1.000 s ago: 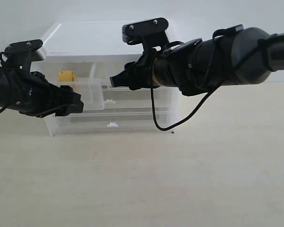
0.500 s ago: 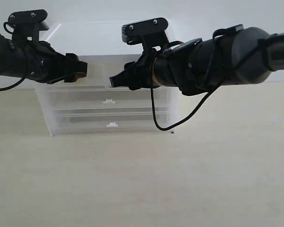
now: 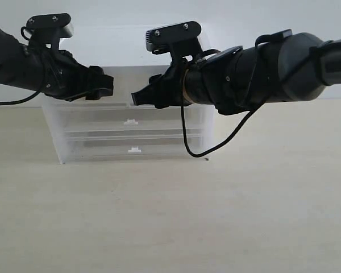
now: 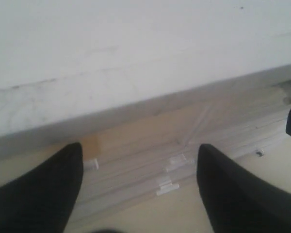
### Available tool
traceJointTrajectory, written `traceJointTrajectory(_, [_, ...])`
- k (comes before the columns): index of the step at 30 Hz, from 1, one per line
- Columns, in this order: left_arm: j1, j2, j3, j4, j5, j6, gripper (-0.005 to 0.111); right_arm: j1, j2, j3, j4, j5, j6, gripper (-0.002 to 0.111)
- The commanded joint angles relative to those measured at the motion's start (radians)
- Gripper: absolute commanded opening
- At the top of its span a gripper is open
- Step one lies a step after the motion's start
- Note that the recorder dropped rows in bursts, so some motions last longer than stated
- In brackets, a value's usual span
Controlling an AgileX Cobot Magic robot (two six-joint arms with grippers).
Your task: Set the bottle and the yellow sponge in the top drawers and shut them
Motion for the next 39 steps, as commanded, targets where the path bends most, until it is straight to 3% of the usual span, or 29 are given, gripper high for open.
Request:
traceJointTrajectory(1, [0.003, -0.070, -0.014, 0.022, 0.078, 0.002, 0.061, -0.010, 0.029, -0.030, -0.042, -0.070, -0.012, 0.049])
traceJointTrajectory(7, [0.003, -0.144, 0.013, 0.037, 0.183, -0.044, 0.048, -0.010, -0.009, 0.003, -0.042, -0.124, -0.012, 0.049])
traceJointTrajectory(15, [0.003, -0.259, 0.160, 0.055, 0.274, -0.046, 0.007, -0.010, -0.162, 0.187, -0.034, -0.094, -0.008, 0.047])
traceJointTrajectory(17, [0.003, -0.298, 0.210, 0.049, 0.257, -0.043, 0.004, -0.010, -0.216, 0.243, -0.034, -0.094, -0.008, 0.040])
traceJointTrajectory(20, [0.003, -0.377, 0.307, -0.009, 0.206, -0.028, 0.004, -0.010, -0.299, 0.320, -0.031, -0.105, 0.016, 0.020])
traceJointTrajectory(22, [0.003, -0.448, 0.370, -0.079, 0.184, 0.024, 0.004, -0.010, -0.355, 0.372, -0.031, -0.119, 0.016, 0.003])
traceJointTrajectory(23, [0.003, -0.487, 0.407, -0.129, 0.177, 0.055, 0.004, -0.010, -0.386, 0.403, -0.029, -0.119, 0.030, 0.000])
traceJointTrajectory(26, [0.001, -0.605, 0.522, -0.349, 0.152, 0.220, 0.004, -0.010, -0.467, 0.494, -0.029, -0.121, 0.080, 0.000])
traceJointTrajectory(33, [0.001, -0.859, 0.809, -1.124, 0.180, 0.885, 0.004, -0.008, -0.638, 0.660, -0.031, -0.123, 0.107, 0.000])
traceJointTrajectory(35, [0.001, -0.910, 0.865, -1.159, 0.220, 0.971, 0.004, -0.008, -0.683, 0.700, -0.031, -0.127, 0.122, 0.000])
traceJointTrajectory(39, [0.003, -0.985, 0.933, -1.159, 0.222, 0.972, 0.004, -0.008, -0.779, 0.771, -0.031, -0.127, 0.132, 0.000])
